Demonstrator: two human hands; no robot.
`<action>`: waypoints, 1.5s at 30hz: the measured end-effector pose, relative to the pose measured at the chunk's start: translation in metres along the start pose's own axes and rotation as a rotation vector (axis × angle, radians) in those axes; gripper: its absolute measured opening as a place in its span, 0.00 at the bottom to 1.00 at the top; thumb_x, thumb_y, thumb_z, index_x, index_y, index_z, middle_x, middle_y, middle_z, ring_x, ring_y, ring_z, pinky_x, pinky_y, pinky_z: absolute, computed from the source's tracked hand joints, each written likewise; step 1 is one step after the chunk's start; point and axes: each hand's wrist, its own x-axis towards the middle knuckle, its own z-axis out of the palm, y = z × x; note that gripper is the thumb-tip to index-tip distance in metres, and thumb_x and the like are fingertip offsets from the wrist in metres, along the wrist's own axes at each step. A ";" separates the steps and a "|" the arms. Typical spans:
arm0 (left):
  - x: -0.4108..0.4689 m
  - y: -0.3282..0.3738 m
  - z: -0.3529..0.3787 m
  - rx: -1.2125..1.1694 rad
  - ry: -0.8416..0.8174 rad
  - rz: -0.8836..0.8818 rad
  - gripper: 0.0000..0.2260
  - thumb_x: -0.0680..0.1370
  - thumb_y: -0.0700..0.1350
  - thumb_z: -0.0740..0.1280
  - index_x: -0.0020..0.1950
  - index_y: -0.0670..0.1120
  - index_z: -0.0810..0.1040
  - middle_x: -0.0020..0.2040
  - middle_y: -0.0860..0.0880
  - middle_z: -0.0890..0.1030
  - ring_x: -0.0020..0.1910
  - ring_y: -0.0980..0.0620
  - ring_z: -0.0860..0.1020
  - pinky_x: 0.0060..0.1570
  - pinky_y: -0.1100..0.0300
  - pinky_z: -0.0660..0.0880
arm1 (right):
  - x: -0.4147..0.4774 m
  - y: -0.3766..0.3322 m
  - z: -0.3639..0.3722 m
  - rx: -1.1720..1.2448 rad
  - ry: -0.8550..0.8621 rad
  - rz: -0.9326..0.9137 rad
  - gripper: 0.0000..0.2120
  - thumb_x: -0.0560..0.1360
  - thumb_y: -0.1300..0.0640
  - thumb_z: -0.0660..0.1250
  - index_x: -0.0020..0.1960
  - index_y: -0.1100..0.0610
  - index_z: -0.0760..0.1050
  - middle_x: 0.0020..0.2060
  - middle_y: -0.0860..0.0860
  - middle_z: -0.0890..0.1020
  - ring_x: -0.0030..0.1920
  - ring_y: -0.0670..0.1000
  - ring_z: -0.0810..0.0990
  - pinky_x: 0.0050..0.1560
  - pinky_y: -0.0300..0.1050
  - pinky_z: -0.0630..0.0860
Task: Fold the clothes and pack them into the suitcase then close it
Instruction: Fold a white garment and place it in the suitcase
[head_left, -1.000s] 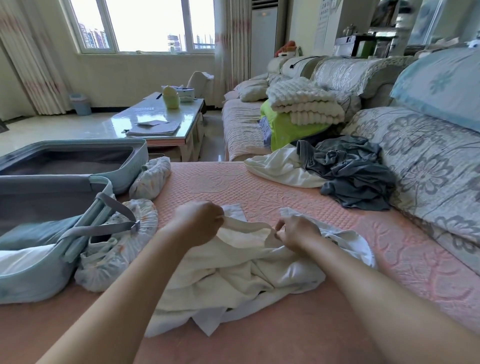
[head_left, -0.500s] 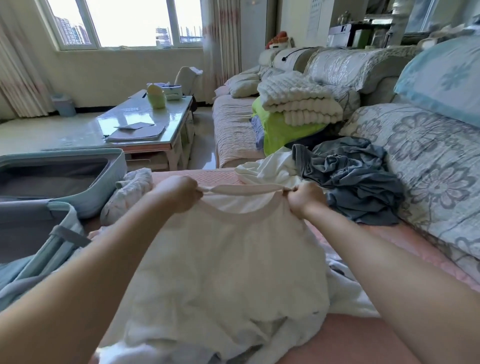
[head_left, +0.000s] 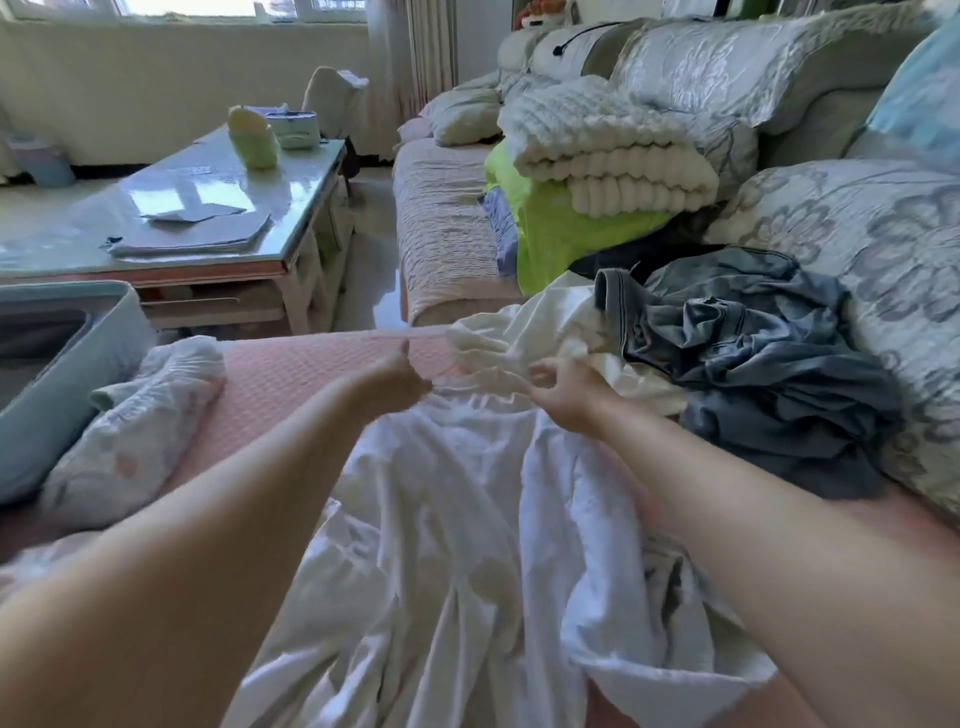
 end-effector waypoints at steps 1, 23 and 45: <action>-0.002 0.003 0.014 0.013 -0.027 0.055 0.25 0.80 0.51 0.66 0.74 0.44 0.67 0.69 0.42 0.74 0.65 0.42 0.74 0.62 0.52 0.70 | -0.003 0.010 0.004 -0.019 -0.006 0.011 0.18 0.79 0.54 0.66 0.68 0.52 0.76 0.62 0.50 0.81 0.62 0.51 0.79 0.63 0.43 0.74; -0.190 0.073 0.106 0.369 -0.394 0.275 0.23 0.69 0.67 0.68 0.44 0.47 0.76 0.36 0.49 0.79 0.41 0.47 0.80 0.40 0.58 0.73 | -0.216 0.053 -0.006 -0.473 -0.334 -0.136 0.38 0.66 0.45 0.77 0.72 0.33 0.65 0.73 0.47 0.61 0.72 0.53 0.60 0.71 0.54 0.68; -0.271 0.049 0.073 0.021 -0.104 0.504 0.08 0.77 0.50 0.67 0.55 0.58 0.80 0.55 0.56 0.76 0.55 0.53 0.76 0.54 0.60 0.73 | -0.285 0.022 -0.015 -0.590 -0.144 -0.265 0.28 0.74 0.59 0.66 0.73 0.44 0.70 0.74 0.44 0.68 0.74 0.49 0.64 0.73 0.47 0.58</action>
